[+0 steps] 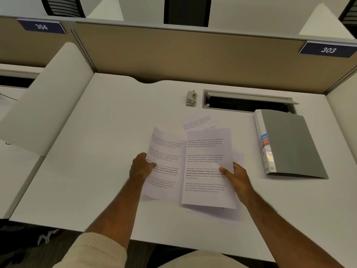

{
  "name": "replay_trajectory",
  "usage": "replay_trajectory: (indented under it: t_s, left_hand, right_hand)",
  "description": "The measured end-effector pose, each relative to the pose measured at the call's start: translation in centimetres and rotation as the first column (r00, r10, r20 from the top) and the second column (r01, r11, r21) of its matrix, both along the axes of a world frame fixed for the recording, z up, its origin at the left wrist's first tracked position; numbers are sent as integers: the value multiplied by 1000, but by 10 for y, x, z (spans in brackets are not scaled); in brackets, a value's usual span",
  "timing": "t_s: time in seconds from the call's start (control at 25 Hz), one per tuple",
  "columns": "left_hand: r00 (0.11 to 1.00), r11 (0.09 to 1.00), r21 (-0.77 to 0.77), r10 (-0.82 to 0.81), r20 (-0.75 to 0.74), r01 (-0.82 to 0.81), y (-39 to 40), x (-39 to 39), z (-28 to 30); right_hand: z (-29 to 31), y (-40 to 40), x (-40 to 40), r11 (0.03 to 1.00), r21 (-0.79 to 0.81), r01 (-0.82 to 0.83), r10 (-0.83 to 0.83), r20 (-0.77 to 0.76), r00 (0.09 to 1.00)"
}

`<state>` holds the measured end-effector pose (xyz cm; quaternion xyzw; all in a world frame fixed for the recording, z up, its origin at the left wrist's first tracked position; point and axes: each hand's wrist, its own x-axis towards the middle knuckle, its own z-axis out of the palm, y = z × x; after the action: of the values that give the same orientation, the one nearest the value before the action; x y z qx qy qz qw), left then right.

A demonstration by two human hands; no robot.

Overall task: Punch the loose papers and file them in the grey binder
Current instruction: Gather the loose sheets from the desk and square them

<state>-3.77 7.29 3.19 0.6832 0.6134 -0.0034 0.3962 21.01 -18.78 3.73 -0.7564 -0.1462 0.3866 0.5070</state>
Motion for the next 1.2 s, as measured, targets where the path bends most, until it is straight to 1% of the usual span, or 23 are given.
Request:
replay_trajectory:
  t_s: [0.12,0.24,0.4,0.52,0.6,0.76,0.92,1.0,1.08,1.2]
  left_hand:
    - [997,1000,6,-16,80,16,4,-8,14]
    - [985,1000,19,3,173,-6,10,-18,32]
    - [922,995,-64,97,375,-79,21,-33,58]
    - [866,990,-131,110,488,-52,22,-40,74]
    - [836,986,-167,103,539,-14,16,-39,80]
    - [815,976,-207,68,576,65,2,-34,79]
    - [843,972,-208,19,538,111,-4,-31,66]
    - [844,957,-268,50,533,112,-3,-30,58]
    - [828,916,-383,117,548,124,-3,-30,49]
    - [812,878,-465,186,553,115,-5,-29,40]
  right_hand:
    - [2,4,-3,1000,13,-2,2,9,1000]
    - [-3,9,-3,1000,4,12,-12,8,1000]
    - [-4,14,-5,999,-1,39,-39,8,999]
    - [-2,20,-9,999,14,48,-48,1,999]
    - [1,27,-14,999,17,41,-41,-8,999]
    - [17,49,-30,993,118,10,1,-97,995]
    - [29,73,-43,985,168,-47,68,-121,990]
    - [34,83,-46,986,155,-58,79,-131,988]
    - [36,90,-50,987,146,-73,95,-145,985]
    - [38,96,-57,983,153,-103,119,-100,988]
